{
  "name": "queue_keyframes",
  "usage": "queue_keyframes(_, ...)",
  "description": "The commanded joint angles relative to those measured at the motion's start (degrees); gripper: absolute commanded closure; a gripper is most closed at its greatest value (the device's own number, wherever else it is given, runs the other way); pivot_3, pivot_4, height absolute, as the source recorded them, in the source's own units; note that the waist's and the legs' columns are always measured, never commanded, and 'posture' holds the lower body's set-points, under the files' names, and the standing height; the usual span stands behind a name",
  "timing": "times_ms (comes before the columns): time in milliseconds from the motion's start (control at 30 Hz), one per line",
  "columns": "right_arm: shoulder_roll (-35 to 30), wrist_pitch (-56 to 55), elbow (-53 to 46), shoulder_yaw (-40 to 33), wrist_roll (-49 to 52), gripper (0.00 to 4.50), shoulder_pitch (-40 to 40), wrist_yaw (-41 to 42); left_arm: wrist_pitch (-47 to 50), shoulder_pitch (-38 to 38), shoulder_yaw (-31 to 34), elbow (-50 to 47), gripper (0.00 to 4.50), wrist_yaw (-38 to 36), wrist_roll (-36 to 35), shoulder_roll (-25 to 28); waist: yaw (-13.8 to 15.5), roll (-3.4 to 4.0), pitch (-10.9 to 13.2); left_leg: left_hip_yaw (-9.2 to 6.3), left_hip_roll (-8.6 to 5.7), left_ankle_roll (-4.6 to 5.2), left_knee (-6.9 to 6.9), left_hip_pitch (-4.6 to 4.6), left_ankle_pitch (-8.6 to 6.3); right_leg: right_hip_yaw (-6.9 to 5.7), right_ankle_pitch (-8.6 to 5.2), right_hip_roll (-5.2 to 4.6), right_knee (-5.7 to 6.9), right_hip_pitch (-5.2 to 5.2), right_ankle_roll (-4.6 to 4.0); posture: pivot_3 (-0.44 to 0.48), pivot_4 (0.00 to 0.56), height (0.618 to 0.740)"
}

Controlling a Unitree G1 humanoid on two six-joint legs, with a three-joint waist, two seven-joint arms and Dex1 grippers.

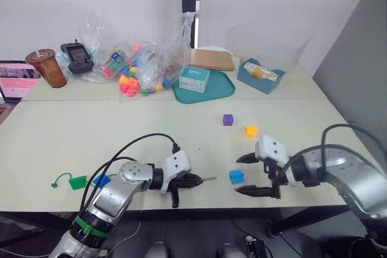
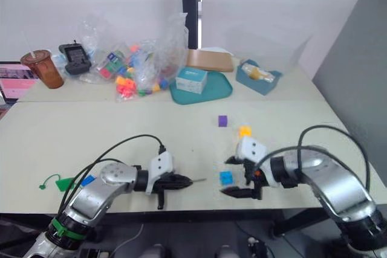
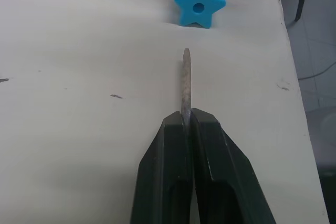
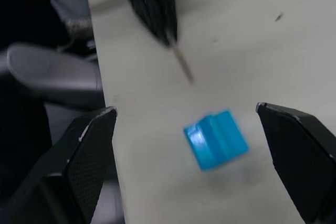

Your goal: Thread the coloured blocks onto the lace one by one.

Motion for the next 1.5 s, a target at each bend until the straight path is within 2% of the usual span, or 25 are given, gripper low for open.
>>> queue_keyframes(33, 0.63, -14.08, 8.92, 3.93, -6.60, 0.03, -4.08, 5.50, 0.90, 0.52, 0.12, -3.86, 4.50, 0.70, -1.25, -0.33, -0.01, 0.01, 0.01, 0.02, 0.00, 0.00, 0.00, 0.00, 0.00, 0.02, 0.00, 0.00, 0.02, -0.02, 0.00, 0.000, 0.150, 0.740)
queue_keyframes(167, 3.47, -25.39, 20.45, 7.04, -12.58, 0.03, -8.42, 7.03, 1.71, 1.24, -0.07, -5.29, 4.50, 1.26, -1.22, -0.46, 0.26, 0.01, 0.01, 0.02, 0.01, -0.01, 0.02, 0.01, 0.01, 0.01, 0.00, 0.00, 0.03, -0.01, 0.00, 0.000, 0.150, 0.740)
queue_keyframes(400, 7.16, -27.67, 26.11, 6.84, -12.80, 0.03, -10.88, 9.77, 2.71, 0.49, -0.70, -5.88, 4.50, 2.33, -0.98, -1.53, 0.39, 0.01, 0.00, 0.02, 0.03, -0.02, 0.07, 0.02, 0.01, 0.02, 0.01, -0.01, 0.07, 0.02, 0.00, 0.000, 0.150, 0.740)
queue_keyframes(500, 8.02, -27.08, 26.26, 6.57, -12.59, 0.78, -10.89, 10.18, 2.90, -0.15, -0.84, -5.50, 4.50, 2.54, -0.82, -2.11, 0.37, 0.01, 0.00, 0.02, 0.04, -0.02, 0.07, 0.04, 0.01, 0.01, 0.01, 0.00, 0.11, 0.02, -0.01, 0.000, 0.150, 0.740)
queue_keyframes(733, 9.62, -26.40, 26.12, 6.41, -13.87, 3.15, -10.25, 8.72, 3.15, -2.81, -2.20, -3.38, 4.50, 2.95, -0.28, -3.97, 0.33, 0.01, 0.00, 0.02, 0.03, -0.04, 0.15, 0.08, 0.03, 0.03, 0.01, 0.01, 0.24, 0.03, -0.01, 0.000, 0.150, 0.740)
queue_keyframes(933, 10.23, -24.52, 24.14, 6.14, -13.83, 3.17, -9.30, 8.19, 3.79, -4.41, -3.97, -1.47, 4.50, 3.72, 1.87, -3.29, 0.23, 0.01, 0.00, 0.02, 0.04, -0.03, 0.16, 0.16, 0.03, 0.05, 0.01, 0.03, 0.32, 0.05, -0.01, 0.000, 0.150, 0.740)
queue_keyframes(1500, 9.54, -21.96, 19.45, 6.41, -15.04, 3.17, -7.90, 8.29, 3.57, -6.61, -4.42, 0.01, 4.50, 2.77, 0.56, -6.48, 0.39, 0.01, 0.00, 0.02, 0.03, -0.03, 0.19, 0.16, 0.03, 0.06, 0.01, 0.03, 0.33, 0.06, -0.01, 0.000, 0.150, 0.740)
